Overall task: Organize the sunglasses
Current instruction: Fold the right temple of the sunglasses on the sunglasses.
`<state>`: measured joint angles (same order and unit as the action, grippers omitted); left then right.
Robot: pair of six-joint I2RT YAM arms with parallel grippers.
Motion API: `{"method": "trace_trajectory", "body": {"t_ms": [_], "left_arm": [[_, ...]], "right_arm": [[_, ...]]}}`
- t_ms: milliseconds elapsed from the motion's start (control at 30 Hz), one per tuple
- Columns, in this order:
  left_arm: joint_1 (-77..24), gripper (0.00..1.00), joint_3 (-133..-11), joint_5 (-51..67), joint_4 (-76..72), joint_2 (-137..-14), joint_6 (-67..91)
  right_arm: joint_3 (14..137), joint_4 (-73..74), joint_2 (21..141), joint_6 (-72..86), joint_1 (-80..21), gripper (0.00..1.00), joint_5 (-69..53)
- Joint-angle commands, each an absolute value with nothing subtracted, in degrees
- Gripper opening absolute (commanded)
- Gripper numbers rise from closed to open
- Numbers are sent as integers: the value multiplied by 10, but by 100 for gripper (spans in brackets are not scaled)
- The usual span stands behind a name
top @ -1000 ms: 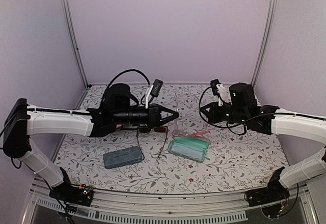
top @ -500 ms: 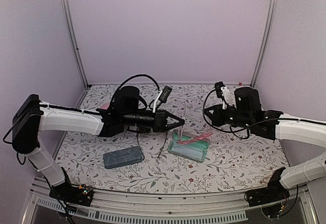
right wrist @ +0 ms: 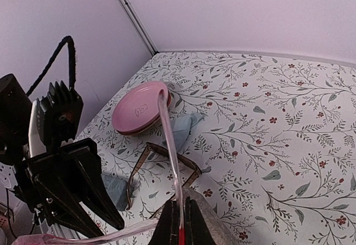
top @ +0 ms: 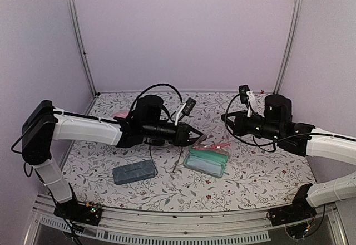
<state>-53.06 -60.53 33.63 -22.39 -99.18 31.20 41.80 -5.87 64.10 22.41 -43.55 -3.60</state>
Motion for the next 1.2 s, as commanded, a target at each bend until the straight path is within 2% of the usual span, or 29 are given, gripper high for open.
{"method": "trace_trajectory", "body": {"t_ms": [0, 167, 300, 400, 600, 700, 967, 1167], "left_arm": [[-542, 24, -623, 342, -206, -996, 290], [-543, 29, -622, 309, -184, -982, 276], [-542, 42, -599, 236, -174, -947, 240], [-542, 47, -593, 194, -154, -921, 222], [-548, 51, -611, 210, -151, -920, 210], [-564, 48, -628, 218, -144, -935, 200], [-594, 26, -664, 234, -120, -975, 194], [-604, 17, -677, 241, -102, -1002, 197]], "right_arm": [[408, -82, 632, 233, -443, 0, -42], [402, -81, 634, 222, -445, 0, -43], [384, -82, 624, 208, -445, 0, -50], [378, -79, 619, 195, -445, 0, -54], [377, -82, 629, 189, -450, 0, -59], [381, -84, 635, 189, -457, 0, -54], [391, -84, 651, 185, -466, 0, -48], [389, -86, 648, 187, -468, 0, -44]]}}
